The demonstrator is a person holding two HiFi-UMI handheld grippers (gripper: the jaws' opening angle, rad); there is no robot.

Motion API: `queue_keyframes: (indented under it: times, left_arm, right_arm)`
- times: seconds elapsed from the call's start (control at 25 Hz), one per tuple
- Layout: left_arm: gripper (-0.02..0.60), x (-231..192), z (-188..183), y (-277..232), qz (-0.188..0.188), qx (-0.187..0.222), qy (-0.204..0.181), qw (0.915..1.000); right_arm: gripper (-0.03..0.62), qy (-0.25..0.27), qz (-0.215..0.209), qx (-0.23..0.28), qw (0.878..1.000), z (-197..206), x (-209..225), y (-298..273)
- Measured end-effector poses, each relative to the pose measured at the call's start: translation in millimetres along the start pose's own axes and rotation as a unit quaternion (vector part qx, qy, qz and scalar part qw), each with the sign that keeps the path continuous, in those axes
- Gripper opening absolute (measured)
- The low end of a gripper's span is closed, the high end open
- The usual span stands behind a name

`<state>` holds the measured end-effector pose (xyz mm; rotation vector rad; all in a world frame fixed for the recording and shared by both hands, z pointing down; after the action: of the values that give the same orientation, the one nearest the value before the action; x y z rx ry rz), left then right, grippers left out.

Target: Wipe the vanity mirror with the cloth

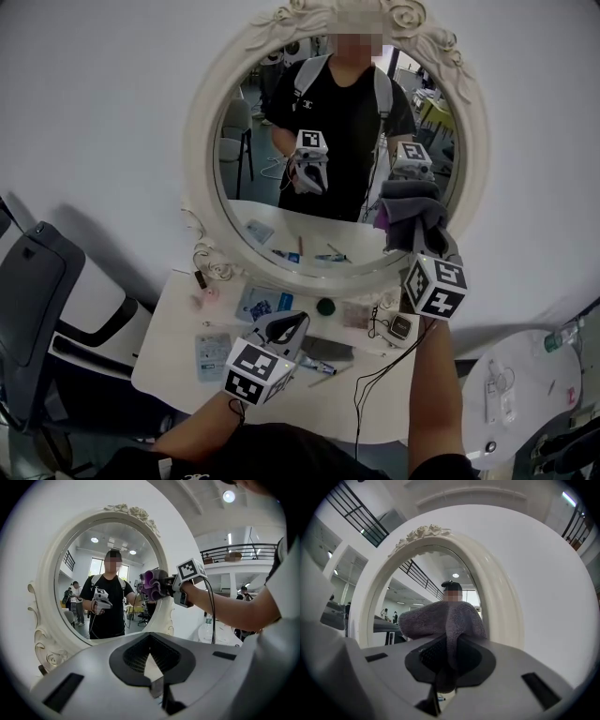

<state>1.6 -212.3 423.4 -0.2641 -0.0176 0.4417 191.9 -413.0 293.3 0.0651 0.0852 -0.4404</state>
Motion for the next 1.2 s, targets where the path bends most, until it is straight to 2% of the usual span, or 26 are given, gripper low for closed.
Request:
queue_keyframes:
  times: [0.32, 0.6, 0.92, 1.2]
  left_arm:
    - [-0.002, -8.2, 2.8, 6.2, -0.022, -0.001, 0.006, 0.9997]
    - [-0.002, -31.9, 9.0, 28.3, -0.065, 0.001, 0.018, 0.9978]
    - [-0.002, -63.6, 14.0, 63.4, -0.115, 0.007, 0.028, 0.9929]
    - [-0.002, -90.5, 20.8, 92.4, -0.151, 0.016, 0.046, 0.9873]
  right_arm:
    - [0.041, -0.001, -0.078, 0.017, 0.997, -7.9, -51.0, -15.9]
    - [0.041, 0.014, -0.140, 0.042, 0.989, -20.3, -120.4, -35.0]
    - [0.041, 0.031, -0.207, 0.032, 0.977, -32.4, -208.0, -59.7]
    - [0.041, 0.064, -0.241, 0.024, 0.968, -36.1, -280.5, -79.8]
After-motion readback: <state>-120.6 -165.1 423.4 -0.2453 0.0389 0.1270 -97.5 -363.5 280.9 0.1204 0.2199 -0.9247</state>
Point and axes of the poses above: the fingertips, and each gripper's own axes: y backward along the fingers, x to its right, z out of its underside, the point moved 5 cm from there along y, backward along the fingers
